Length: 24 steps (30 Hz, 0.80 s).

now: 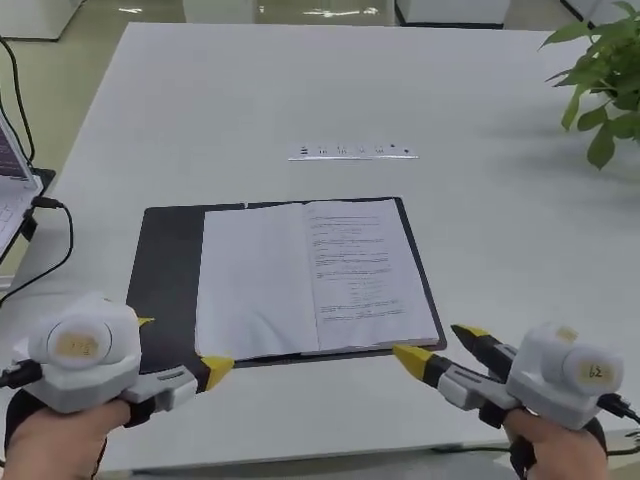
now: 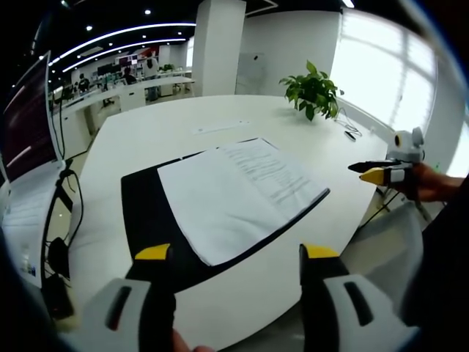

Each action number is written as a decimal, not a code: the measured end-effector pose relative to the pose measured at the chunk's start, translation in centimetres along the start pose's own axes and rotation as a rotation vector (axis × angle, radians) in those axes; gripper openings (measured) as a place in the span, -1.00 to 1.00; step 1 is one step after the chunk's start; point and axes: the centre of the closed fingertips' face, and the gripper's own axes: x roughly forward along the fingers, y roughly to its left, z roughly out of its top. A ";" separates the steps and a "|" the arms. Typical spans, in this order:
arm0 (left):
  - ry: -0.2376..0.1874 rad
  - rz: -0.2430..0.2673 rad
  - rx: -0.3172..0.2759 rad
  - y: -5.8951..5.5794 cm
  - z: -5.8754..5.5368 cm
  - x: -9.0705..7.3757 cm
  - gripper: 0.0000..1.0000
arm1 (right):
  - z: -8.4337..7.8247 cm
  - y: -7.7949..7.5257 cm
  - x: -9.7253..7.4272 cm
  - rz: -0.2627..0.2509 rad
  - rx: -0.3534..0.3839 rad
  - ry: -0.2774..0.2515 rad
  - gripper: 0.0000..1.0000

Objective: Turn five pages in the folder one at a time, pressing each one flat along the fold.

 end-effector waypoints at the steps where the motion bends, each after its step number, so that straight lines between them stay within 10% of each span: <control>1: -0.003 -0.003 -0.006 -0.1 0.0 0.0 0.38 | 0.0 -0.1 0.0 0.002 0.002 -0.002 0.30; 24: 0.004 -0.042 0.033 -3.3 1.9 2.2 0.40 | -1.1 -2.5 -1.1 0.007 0.020 0.017 0.31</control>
